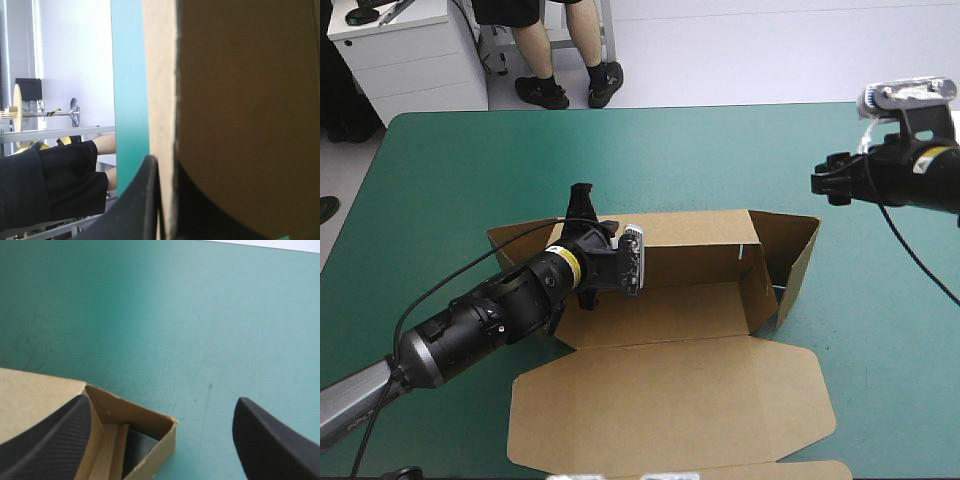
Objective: Fold the box
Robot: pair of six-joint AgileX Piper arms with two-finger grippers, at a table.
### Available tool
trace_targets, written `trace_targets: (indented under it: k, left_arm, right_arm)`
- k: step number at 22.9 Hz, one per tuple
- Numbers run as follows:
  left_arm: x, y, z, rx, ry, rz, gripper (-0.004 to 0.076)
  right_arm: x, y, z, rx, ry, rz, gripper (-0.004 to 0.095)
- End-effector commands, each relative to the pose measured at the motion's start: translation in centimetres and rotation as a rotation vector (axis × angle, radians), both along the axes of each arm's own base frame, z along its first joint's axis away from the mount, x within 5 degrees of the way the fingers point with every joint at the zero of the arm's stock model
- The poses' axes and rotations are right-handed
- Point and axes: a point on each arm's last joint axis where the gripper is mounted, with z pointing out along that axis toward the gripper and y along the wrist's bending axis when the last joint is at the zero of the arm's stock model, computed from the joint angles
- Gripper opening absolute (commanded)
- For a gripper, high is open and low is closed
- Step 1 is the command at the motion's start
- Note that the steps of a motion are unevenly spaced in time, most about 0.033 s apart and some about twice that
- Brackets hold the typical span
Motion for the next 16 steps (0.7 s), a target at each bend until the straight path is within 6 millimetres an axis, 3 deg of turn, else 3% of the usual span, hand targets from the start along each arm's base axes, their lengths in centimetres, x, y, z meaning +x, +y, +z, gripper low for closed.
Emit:
trace_targets:
  k: [1,2,9,10,16]
  left_arm:
    - [-0.6,0.0,1.3,-0.058,-0.012,-0.007,-0.0008]
    - [-0.6,0.0,1.3,-0.058,-0.012,-0.007,-0.0008]
    - [-0.6,0.0,1.3,-0.058,-0.012,-0.007,-0.0008]
    - [-0.6,0.1,1.3,-0.057,-0.011,-0.005,-0.0008]
    - [-0.5,0.0,1.3,-0.056,-0.010,-0.005,-0.0008]
  right_arm:
    - [2.2,0.4,1.1,0.033,-0.025,0.007,0.0720]
    - [4.0,0.8,0.5,0.042,0.028,0.015,0.0720]
    - [9.9,2.0,-2.2,0.099,0.155,0.027,0.0720]
    - [11.3,2.2,-3.3,0.105,0.191,0.032,0.0720]
    - [14.3,2.7,-7.4,0.110,0.317,0.029,0.0718]
